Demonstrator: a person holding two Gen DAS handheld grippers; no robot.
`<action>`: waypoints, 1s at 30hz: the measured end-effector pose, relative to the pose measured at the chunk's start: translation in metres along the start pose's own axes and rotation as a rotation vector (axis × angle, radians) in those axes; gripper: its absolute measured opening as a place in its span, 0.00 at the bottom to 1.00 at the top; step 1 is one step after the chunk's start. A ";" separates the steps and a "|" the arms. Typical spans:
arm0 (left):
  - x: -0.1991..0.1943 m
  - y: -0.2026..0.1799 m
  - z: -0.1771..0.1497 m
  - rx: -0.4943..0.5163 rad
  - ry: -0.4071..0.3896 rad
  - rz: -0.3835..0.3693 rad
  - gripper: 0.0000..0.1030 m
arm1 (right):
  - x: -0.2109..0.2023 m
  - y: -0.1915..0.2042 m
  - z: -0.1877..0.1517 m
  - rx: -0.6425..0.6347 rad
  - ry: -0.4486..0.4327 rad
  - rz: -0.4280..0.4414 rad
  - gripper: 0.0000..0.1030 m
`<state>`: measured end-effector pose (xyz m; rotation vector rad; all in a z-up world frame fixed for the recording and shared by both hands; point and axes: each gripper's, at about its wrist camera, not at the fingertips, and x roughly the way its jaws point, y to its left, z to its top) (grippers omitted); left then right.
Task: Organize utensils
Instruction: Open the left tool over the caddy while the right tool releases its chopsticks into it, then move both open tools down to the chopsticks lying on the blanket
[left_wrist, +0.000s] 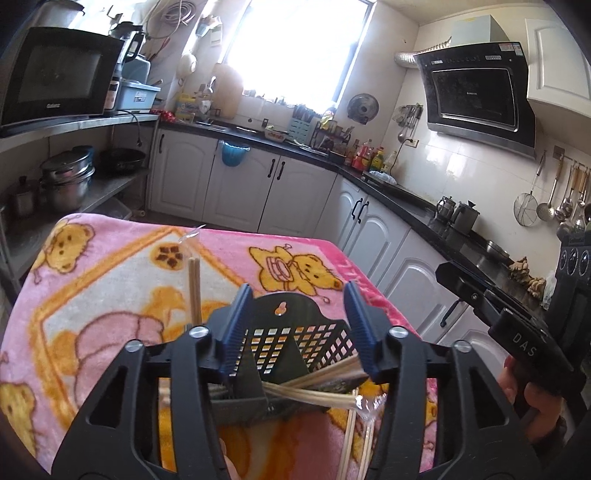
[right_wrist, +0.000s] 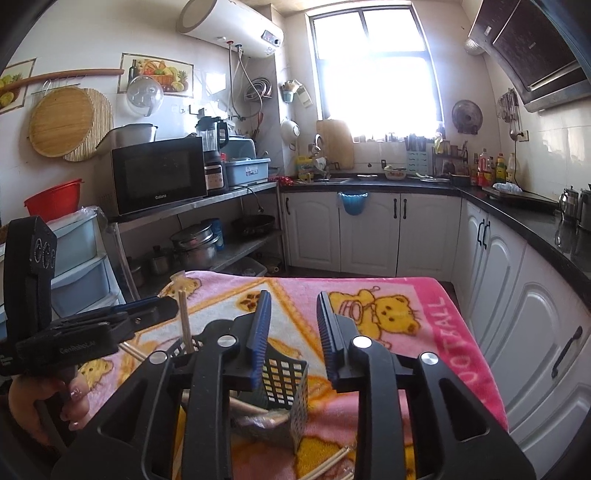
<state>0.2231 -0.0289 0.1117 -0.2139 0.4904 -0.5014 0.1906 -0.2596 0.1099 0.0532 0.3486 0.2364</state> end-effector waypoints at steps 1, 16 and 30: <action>-0.002 0.000 -0.001 0.001 -0.001 0.001 0.48 | -0.002 -0.001 -0.002 0.002 0.005 -0.001 0.28; -0.039 0.000 -0.014 -0.027 -0.008 0.012 0.88 | -0.033 -0.005 -0.026 0.030 0.043 -0.007 0.49; -0.056 -0.004 -0.042 -0.020 0.019 0.017 0.90 | -0.043 -0.003 -0.054 0.039 0.105 -0.001 0.53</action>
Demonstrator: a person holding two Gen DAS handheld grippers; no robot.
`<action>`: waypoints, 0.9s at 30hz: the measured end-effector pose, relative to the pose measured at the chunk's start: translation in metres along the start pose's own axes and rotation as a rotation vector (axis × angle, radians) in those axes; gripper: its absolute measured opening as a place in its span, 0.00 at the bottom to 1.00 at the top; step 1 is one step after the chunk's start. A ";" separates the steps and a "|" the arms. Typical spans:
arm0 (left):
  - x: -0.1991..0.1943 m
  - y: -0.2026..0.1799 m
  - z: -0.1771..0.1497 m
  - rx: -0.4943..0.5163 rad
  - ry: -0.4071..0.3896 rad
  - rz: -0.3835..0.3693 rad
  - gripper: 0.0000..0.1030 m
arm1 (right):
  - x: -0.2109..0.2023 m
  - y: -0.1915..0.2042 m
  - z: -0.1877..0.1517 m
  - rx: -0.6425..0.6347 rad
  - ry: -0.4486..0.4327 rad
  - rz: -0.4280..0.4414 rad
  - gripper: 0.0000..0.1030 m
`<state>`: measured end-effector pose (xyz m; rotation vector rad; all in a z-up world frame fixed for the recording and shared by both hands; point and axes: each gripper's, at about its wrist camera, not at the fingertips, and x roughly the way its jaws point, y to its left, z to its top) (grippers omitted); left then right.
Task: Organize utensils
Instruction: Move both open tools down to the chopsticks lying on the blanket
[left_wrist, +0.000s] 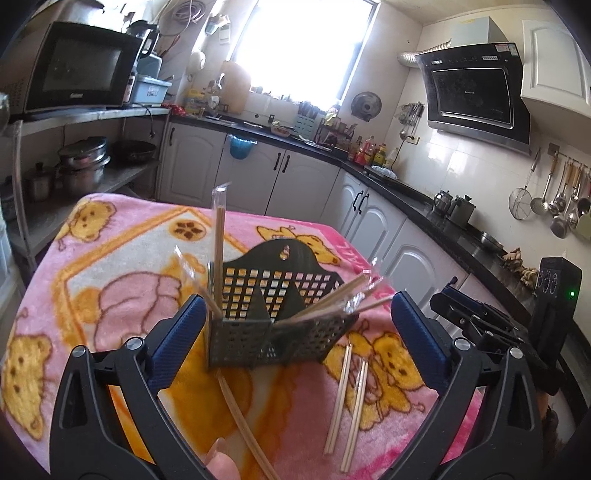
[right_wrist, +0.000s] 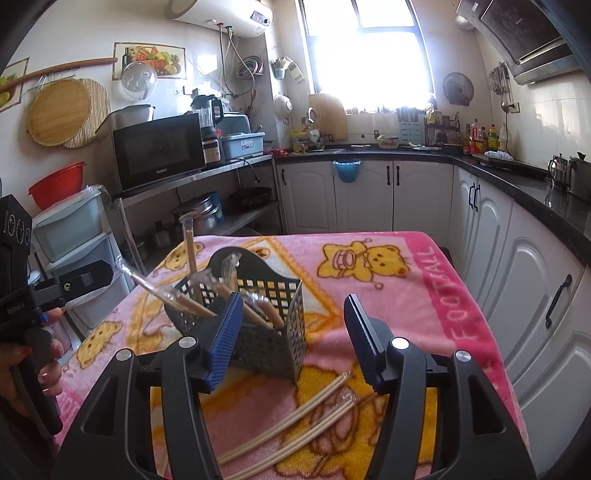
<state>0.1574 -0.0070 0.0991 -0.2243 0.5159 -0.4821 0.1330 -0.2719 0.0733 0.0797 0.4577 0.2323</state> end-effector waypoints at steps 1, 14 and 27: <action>0.000 0.001 -0.003 -0.003 0.007 0.004 0.90 | 0.000 0.001 -0.001 -0.002 0.004 0.001 0.53; 0.003 0.009 -0.037 -0.031 0.077 0.038 0.90 | 0.004 0.013 -0.032 -0.046 0.077 0.014 0.56; 0.004 0.025 -0.069 -0.054 0.144 0.097 0.90 | 0.017 0.015 -0.059 -0.041 0.163 0.027 0.56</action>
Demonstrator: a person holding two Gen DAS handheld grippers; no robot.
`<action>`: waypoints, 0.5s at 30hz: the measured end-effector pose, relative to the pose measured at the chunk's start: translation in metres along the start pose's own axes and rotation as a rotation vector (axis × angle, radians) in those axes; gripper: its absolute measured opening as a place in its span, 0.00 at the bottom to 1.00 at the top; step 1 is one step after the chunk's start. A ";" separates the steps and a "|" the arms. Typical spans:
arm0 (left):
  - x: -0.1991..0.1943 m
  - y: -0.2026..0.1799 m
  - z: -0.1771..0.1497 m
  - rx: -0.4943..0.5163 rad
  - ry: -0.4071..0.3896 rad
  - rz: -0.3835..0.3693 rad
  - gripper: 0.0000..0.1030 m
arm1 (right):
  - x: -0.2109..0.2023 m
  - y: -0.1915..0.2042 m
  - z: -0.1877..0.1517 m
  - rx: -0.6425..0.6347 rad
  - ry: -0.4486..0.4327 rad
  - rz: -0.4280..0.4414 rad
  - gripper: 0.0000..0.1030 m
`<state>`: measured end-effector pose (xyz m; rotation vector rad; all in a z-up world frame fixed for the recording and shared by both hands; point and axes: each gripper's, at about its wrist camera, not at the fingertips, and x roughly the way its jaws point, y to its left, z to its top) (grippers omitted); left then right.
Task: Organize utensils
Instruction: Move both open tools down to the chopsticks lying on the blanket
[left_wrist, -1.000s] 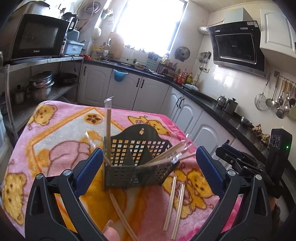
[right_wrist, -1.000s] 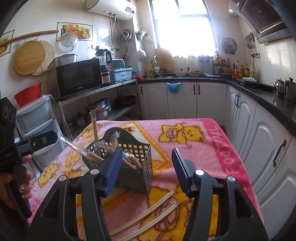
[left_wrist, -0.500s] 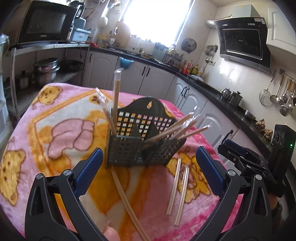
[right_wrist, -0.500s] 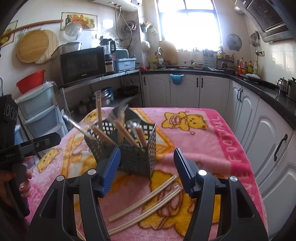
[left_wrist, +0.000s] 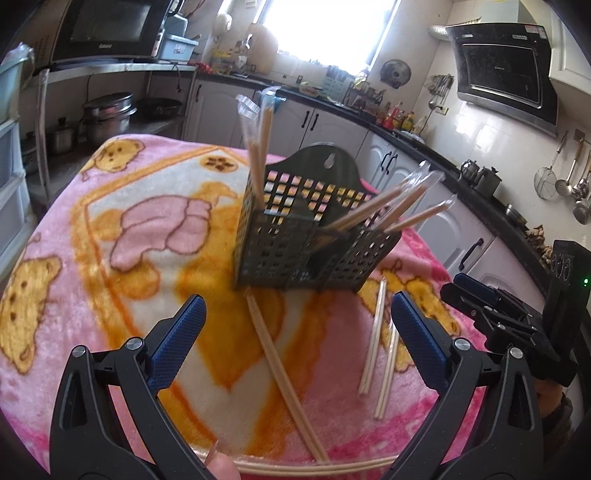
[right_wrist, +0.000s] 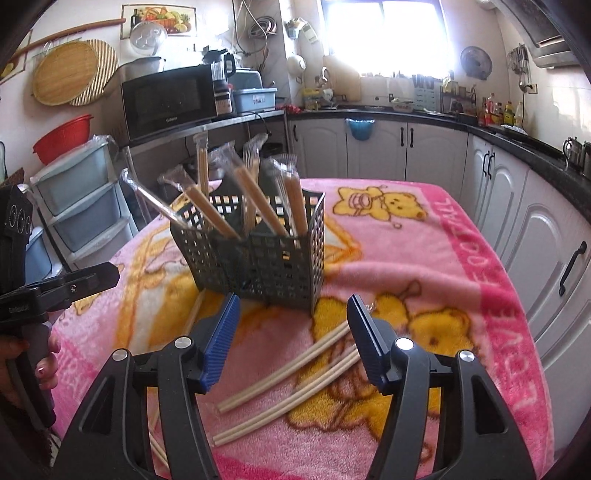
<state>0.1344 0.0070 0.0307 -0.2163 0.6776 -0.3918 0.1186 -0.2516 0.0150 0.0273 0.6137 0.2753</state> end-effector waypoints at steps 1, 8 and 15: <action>0.001 0.002 -0.003 -0.002 0.008 0.008 0.90 | 0.001 0.000 -0.001 -0.001 0.004 0.001 0.56; 0.003 0.013 -0.020 -0.017 0.039 0.051 0.90 | 0.007 -0.002 -0.007 -0.003 0.027 -0.006 0.56; 0.002 0.027 -0.041 -0.051 0.087 0.081 0.90 | 0.013 -0.007 -0.010 0.005 0.042 -0.017 0.56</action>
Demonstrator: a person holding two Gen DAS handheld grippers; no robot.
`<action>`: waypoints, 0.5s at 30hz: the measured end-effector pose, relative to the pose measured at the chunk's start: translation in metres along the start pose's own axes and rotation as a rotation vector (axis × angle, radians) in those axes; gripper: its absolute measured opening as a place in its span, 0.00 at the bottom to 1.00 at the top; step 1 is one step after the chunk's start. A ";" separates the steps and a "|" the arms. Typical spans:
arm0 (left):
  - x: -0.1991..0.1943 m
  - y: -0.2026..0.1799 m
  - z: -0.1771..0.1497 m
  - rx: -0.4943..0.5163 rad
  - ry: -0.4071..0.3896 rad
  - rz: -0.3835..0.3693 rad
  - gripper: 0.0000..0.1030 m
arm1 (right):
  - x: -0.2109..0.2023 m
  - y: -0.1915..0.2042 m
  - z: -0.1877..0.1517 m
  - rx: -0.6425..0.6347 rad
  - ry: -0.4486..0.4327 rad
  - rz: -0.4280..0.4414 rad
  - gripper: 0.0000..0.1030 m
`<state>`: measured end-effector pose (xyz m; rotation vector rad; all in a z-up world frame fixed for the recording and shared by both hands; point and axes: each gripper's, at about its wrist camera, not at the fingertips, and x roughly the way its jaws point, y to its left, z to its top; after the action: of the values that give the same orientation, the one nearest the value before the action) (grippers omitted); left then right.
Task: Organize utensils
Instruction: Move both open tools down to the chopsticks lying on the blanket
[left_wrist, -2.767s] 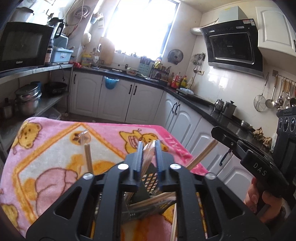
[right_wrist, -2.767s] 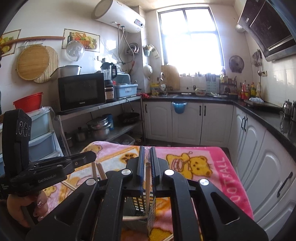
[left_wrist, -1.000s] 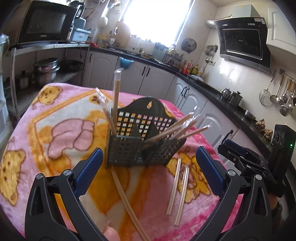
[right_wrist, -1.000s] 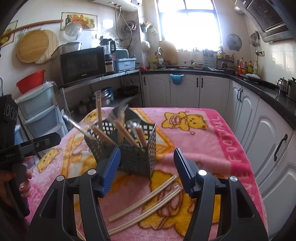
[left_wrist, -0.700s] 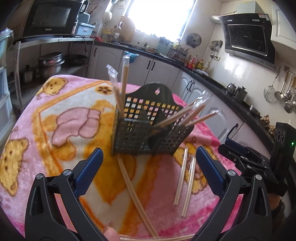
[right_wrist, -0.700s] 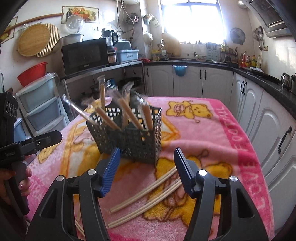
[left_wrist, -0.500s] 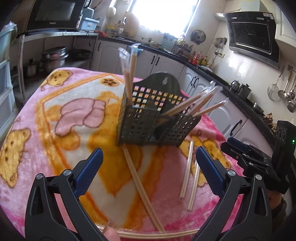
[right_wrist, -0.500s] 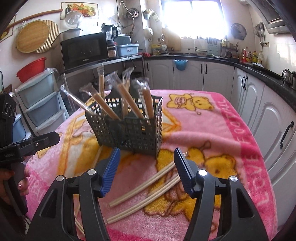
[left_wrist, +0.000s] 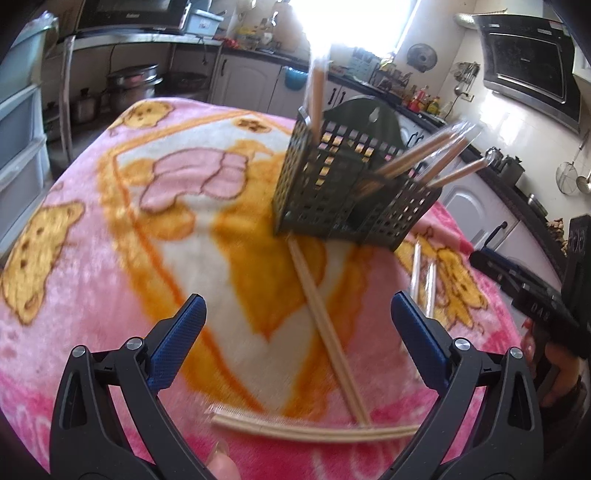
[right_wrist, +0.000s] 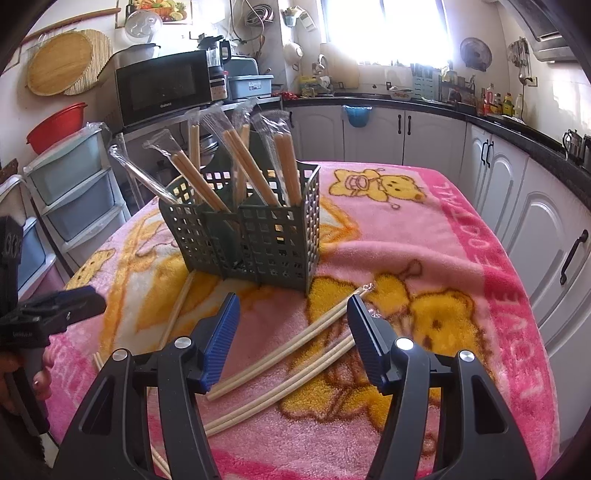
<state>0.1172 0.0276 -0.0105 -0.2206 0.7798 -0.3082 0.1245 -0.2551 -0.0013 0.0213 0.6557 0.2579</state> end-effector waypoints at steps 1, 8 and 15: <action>-0.001 0.003 -0.004 -0.009 0.008 0.002 0.90 | 0.001 -0.001 0.000 0.001 0.002 -0.003 0.56; -0.008 0.015 -0.029 -0.059 0.045 0.009 0.90 | 0.007 -0.011 -0.006 0.021 0.018 -0.019 0.56; -0.016 0.023 -0.048 -0.116 0.088 0.007 0.85 | 0.015 -0.020 -0.011 0.044 0.037 -0.040 0.56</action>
<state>0.0759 0.0506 -0.0401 -0.3151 0.8862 -0.2676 0.1340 -0.2716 -0.0207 0.0459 0.6976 0.2059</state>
